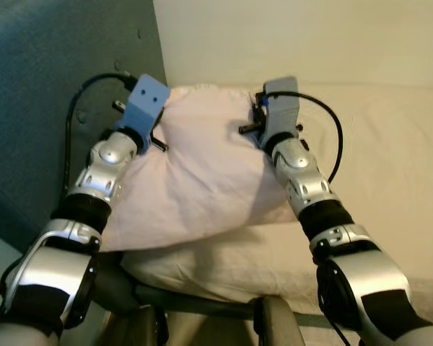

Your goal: Clean up the room

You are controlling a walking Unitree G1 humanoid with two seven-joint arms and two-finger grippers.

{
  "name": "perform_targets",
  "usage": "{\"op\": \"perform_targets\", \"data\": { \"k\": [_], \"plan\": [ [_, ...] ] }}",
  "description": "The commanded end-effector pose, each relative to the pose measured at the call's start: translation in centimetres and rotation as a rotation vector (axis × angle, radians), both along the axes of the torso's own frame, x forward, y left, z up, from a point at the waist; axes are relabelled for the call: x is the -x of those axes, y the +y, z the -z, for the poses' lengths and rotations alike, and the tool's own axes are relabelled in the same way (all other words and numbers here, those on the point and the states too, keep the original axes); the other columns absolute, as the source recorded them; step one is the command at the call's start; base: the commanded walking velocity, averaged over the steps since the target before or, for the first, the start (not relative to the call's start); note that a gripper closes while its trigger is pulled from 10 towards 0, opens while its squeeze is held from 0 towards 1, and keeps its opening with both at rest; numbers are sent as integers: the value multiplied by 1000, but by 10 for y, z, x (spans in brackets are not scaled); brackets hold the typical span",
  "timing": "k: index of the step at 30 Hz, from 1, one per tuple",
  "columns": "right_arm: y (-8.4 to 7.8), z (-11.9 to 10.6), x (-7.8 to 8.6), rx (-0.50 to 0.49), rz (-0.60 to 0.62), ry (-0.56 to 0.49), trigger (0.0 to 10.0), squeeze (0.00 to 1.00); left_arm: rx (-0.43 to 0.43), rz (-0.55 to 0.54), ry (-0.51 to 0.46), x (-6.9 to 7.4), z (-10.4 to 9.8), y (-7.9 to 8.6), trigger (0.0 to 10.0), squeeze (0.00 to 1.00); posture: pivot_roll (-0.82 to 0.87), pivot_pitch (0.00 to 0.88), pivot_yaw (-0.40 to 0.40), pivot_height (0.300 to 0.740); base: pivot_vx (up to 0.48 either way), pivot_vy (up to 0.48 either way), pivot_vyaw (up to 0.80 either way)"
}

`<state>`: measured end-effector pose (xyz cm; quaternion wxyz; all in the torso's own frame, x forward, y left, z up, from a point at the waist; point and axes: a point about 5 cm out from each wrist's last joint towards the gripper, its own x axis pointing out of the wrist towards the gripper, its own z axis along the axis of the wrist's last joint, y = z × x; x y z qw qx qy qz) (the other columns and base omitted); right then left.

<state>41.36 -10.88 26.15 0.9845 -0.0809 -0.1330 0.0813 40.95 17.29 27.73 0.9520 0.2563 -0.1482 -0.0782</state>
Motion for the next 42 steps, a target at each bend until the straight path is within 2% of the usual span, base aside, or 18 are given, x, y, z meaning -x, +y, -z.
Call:
{"op": "perform_targets", "data": {
  "k": [1,8,11,13,15,16,17,18,22,25,27,33,35,36,37,38,40,42],
  "plan": [
    [-35,-5,-2,-43,162,-48,10000,0,-10,-207,-93,8,-30,63,10000,0,-37,189,9,596,0,0,0],
    [-11,10,-1,-51,120,-42,10000,0,-27,-231,-167,13,-47,80,10000,0,-20,184,-2,596,0,0,0],
    [4,60,4,-12,77,160,10000,0,-126,-190,-106,10,-19,72,10000,0,-18,187,-2,596,0,0,0],
    [6,80,8,24,83,228,10000,0,-155,-170,-72,9,-5,67,10000,0,-14,189,-2,596,0,0,0],
    [4,105,14,37,109,313,10000,0,-216,-133,-14,8,25,53,10000,0,1,199,-3,596,0,0,0],
    [4,105,14,37,109,313,10000,0,-216,-133,-14,8,25,53,10000,0,1,199,-3,596,0,0,0],
    [1,123,20,46,137,374,10000,0,-252,-98,46,10,52,41,10000,0,7,205,-4,596,0,0,0],
    [1,123,20,46,137,374,10000,0,-252,-98,46,10,52,41,10000,0,7,205,-4,596,0,0,0],
    [-8,158,34,42,230,526,10000,0,-312,-36,166,18,111,9,10000,0,10,221,0,596,0,0,0],
    [-7,173,42,21,237,587,10000,0,-271,-10,214,22,129,-6,10000,0,6,235,13,596,0,0,0],
    [-7,175,42,22,236,590,10000,0,-258,-8,217,22,130,-8,10000,0,6,235,13,596,0,0,0],
    [-10,165,37,-49,256,555,10000,0,-226,-21,164,13,106,-10,10000,0,5,240,22,596,0,0,0],
    [-17,142,26,-109,313,458,10000,0,-206,-38,41,2,65,-11,10000,0,11,239,20,596,0,0,0],
    [-17,142,26,-109,313,458,10000,0,-206,-38,41,2,65,-11,10000,0,11,239,20,596,0,0,0],
    [-20,123,19,-134,334,381,10000,0,-196,-49,-67,-3,29,-13,10000,0,10,239,20,596,0,0,0],
    [-20,117,17,-136,333,358,10000,0,-197,-55,-111,-4,15,-12,10000,0,10,239,20,596,0,0,0],
    [-19,106,13,-141,327,333,10000,0,-201,-78,-179,-5,-7,-9,10000,0,10,239,20,596,0,0,0],
    [-19,104,12,-144,325,328,10000,0,-201,-87,-197,-5,-13,-8,10000,0,10,239,20,596,0,0,0]
  ]
}}
